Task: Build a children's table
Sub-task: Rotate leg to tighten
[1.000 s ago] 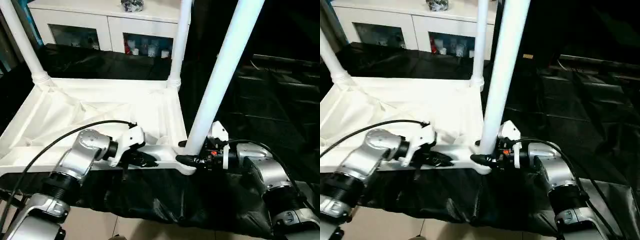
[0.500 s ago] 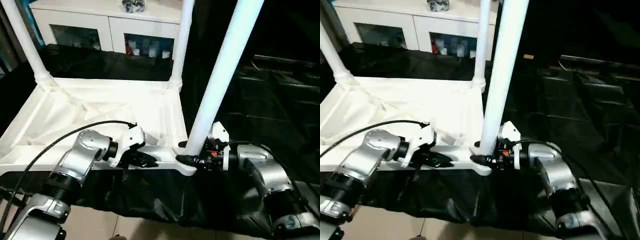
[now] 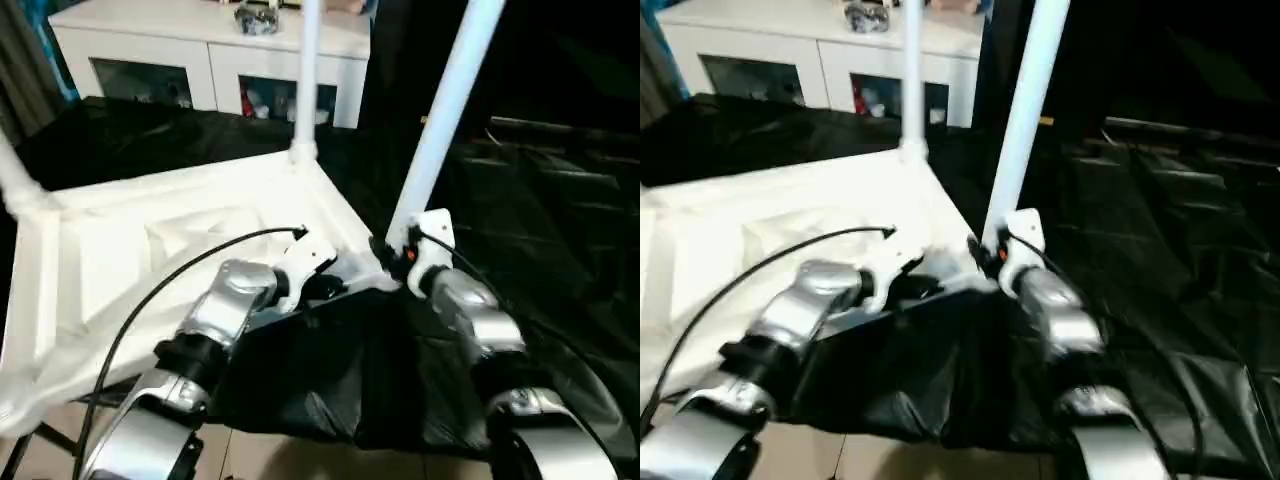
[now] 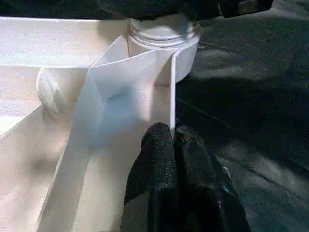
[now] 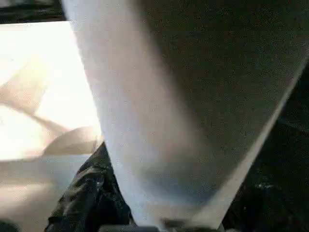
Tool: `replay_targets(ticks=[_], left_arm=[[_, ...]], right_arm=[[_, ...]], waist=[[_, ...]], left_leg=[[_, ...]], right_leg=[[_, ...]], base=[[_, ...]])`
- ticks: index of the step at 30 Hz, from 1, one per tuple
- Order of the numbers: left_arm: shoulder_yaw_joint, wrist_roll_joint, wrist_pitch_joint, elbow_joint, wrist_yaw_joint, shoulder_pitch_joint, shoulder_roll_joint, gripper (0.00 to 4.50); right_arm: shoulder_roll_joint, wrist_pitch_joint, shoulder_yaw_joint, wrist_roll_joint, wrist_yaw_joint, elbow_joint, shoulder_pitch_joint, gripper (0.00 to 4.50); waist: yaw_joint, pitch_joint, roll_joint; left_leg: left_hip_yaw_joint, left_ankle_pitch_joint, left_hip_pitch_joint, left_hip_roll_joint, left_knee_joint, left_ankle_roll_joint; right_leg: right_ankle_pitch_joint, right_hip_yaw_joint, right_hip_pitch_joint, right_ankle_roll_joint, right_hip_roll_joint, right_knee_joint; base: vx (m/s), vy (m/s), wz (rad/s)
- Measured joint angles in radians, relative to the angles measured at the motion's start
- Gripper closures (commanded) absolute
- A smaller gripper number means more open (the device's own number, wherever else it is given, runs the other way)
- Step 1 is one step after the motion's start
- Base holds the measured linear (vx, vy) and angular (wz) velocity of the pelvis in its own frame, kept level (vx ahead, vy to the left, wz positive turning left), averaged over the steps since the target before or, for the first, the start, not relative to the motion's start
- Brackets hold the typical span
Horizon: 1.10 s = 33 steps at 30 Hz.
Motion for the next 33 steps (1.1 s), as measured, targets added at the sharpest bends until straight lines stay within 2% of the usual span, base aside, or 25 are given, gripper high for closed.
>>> replay_targets(ticks=[2,4,6,8,11,13,19,22,25,26,31,33], left_arm=[[0.0,0.006,-0.003,0.0,0.004,0.0,-0.001,4.5],[-0.001,0.008,-0.008,0.0,0.002,0.0,-0.001,4.5],[0.0,0.009,-0.01,0.0,0.0,0.0,-0.001,4.5],[0.0,0.009,-0.014,-0.002,-0.013,0.001,0.007,4.5],[0.001,-0.01,-0.023,-0.03,-0.066,0.017,0.036,4.5],[0.001,-0.028,-0.035,-0.062,-0.134,0.039,0.067,4.5],[0.0,-0.063,-0.058,-0.094,-0.264,0.059,0.13,4.5],[-0.01,-0.085,-0.086,-0.109,-0.344,0.072,0.175,4.5],[-0.023,-0.095,-0.1,-0.119,-0.405,0.074,0.213,4.5],[-0.027,-0.098,-0.101,-0.123,-0.424,0.075,0.225,4.5],[-0.032,-0.104,-0.103,-0.156,-0.491,0.09,0.261,4.5],[-0.036,-0.109,-0.105,-0.161,-0.508,0.092,0.273,4.5]], right_arm=[[0.004,-0.028,0.0,-0.012,-0.011,0.019,-0.004,1.84],[0.007,-0.035,0.0,-0.009,-0.01,0.031,-0.006,1.82],[0.008,-0.042,0.0,-0.006,-0.002,0.035,-0.007,1.52],[0.006,-0.045,-0.001,-0.004,0.021,0.035,-0.006,1.4],[-0.026,-0.061,0.006,0.006,0.169,0.006,0.019,1.2],[-0.074,-0.073,0.045,0.011,0.3,-0.04,0.057,0.94],[-0.159,-0.054,0.107,0.049,0.551,-0.146,0.121,0.94],[-0.231,-0.02,0.165,0.078,0.705,-0.222,0.149,0.94],[-0.255,0.001,0.191,0.086,0.807,-0.258,0.161,0.94],[-0.265,0.012,0.201,0.086,0.839,-0.267,0.161,1.17],[-0.282,0.056,0.224,0.091,0.925,-0.308,0.166,1.29],[-0.287,0.07,0.236,0.095,0.936,-0.329,0.171,1.58]], waist=[[0.0,0.0,0.0],[0.0,0.0,0.0],[0.0,0.0,0.0],[0.0,0.0,0.0],[-0.002,0.0,-0.001],[0.0,0.001,0.001],[0.001,0.004,0.006],[0.005,0.007,0.008],[0.012,0.011,0.012],[0.014,0.011,0.012],[0.024,0.012,0.011],[0.023,0.012,0.011]], left_leg=[[0.0,0.0,0.0,0.0,-0.001,0.0],[0.0,0.0,0.0,0.0,-0.001,0.0],[0.0,0.0,0.0,0.0,-0.001,0.0],[0.0,0.0,-0.001,0.0,-0.001,0.0],[0.0,-0.001,-0.002,0.0,-0.003,0.001],[0.0,-0.002,-0.002,0.0,-0.006,0.001],[0.0,-0.004,-0.005,0.001,-0.006,0.003],[0.0,-0.004,-0.005,0.001,-0.005,0.004],[0.0,-0.004,-0.006,0.001,-0.004,0.003],[0.0,-0.004,-0.006,0.001,-0.004,0.003],[0.0,-0.005,-0.007,0.001,-0.003,0.004],[0.0,-0.005,-0.008,0.001,-0.004,0.004]], right_leg=[[0.0,0.0,0.0,0.0,0.0,0.0],[0.0,0.0,0.0,0.0,0.0,0.0],[0.0,0.0,-0.001,0.0,0.0,0.0],[0.0,0.0,-0.001,0.0,0.0,-0.001],[0.001,0.0,-0.003,-0.002,0.0,-0.001],[0.0,-0.001,-0.004,-0.004,0.0,-0.001],[-0.003,-0.002,-0.005,-0.005,0.001,-0.001],[-0.003,-0.002,-0.005,-0.005,0.001,-0.001],[-0.003,-0.002,-0.005,-0.005,0.001,0.0],[-0.003,-0.002,-0.005,-0.005,0.001,0.0],[-0.003,-0.002,-0.005,-0.005,0.0,-0.001],[-0.003,-0.002,-0.006,-0.005,0.001,-0.001]], base=[[0.0,0.0,0.0],[0.0,0.0,0.0],[0.0,0.0,0.0],[0.0,0.0,0.0],[0.0,0.0,0.0],[0.0,0.0,0.0],[0.0,0.0,0.0],[0.0,0.0,0.0],[0.0,0.0,0.0],[0.0,0.0,0.0],[0.0,0.0,0.0],[0.0,0.0,0.0]])
